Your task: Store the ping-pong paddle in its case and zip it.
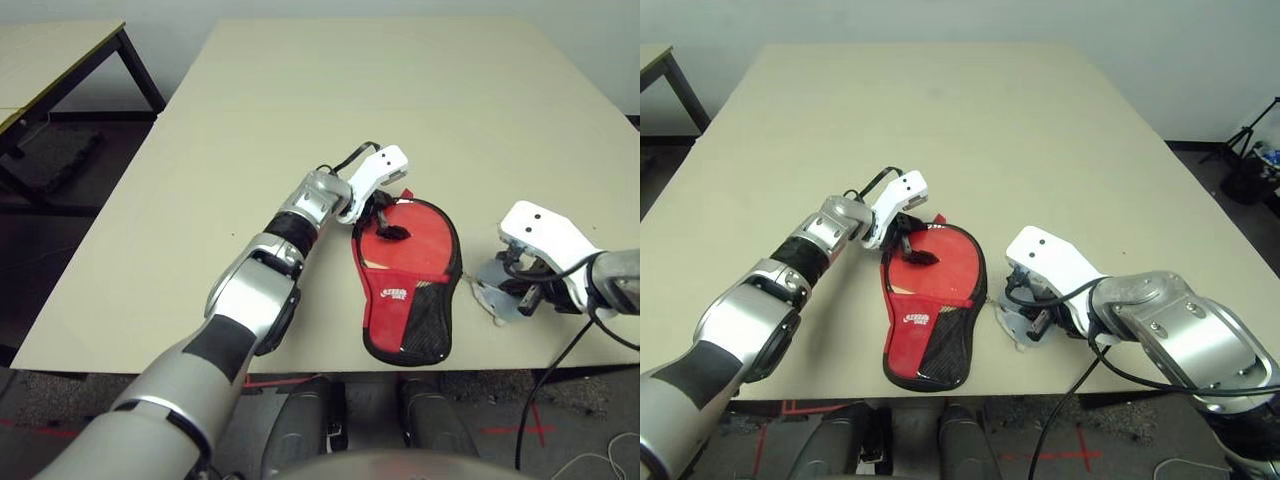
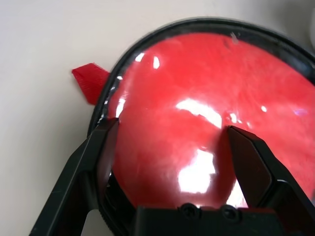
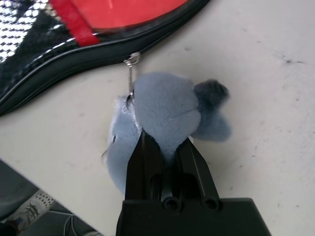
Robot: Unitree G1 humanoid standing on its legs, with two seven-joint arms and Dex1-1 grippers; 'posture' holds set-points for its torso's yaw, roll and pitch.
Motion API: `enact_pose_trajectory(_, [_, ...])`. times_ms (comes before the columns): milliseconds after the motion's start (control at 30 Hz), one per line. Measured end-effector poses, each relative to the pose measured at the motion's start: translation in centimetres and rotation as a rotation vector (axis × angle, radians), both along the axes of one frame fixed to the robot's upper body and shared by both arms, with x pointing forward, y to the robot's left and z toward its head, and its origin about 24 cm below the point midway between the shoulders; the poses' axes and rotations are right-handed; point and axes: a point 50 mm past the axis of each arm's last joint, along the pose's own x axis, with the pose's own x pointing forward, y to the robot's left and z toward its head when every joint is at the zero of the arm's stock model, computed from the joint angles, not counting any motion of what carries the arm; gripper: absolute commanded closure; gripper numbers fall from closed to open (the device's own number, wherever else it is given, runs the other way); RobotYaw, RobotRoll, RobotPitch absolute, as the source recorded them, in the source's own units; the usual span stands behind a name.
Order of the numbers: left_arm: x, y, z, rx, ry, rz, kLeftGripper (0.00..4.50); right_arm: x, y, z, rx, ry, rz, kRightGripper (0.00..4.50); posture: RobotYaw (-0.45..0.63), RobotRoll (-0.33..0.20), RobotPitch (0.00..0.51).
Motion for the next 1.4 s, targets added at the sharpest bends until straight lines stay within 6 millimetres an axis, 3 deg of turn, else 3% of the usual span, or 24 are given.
enact_pose_trajectory(200, [-0.9,-0.3,1.1,0.022,-0.012,-0.141,0.0,1.1,0.7,-0.1,0.018,-0.019,0.002,4.44,-0.19,0.0,0.15])
enact_pose_trajectory(500, [-3.1,-0.5,0.3,0.064,0.044,-0.289,0.0,1.8,1.4,-0.1,0.026,-0.032,0.008,4.45,-0.19,0.0,0.145])
enact_pose_trajectory(667, [-3.3,-0.1,-0.5,0.106,0.045,-0.28,0.0,2.1,1.7,-0.1,0.036,-0.039,0.008,4.45,-0.2,0.0,0.153])
enact_pose_trajectory(967, [-2.7,-1.4,-1.5,0.127,0.038,-0.207,0.0,1.8,2.0,-0.1,0.034,-0.031,0.015,4.46,-0.2,0.0,0.166])
enact_pose_trajectory(1233, [-2.8,-2.2,-1.8,0.118,0.036,-0.195,0.0,-0.5,3.0,-0.4,0.019,0.016,0.113,4.46,-0.2,0.0,0.171])
enact_pose_trajectory(1400, [-2.9,-2.6,-1.8,0.109,0.039,-0.207,0.0,-3.7,2.9,-1.1,-0.038,0.109,0.217,4.46,-0.2,0.0,0.173])
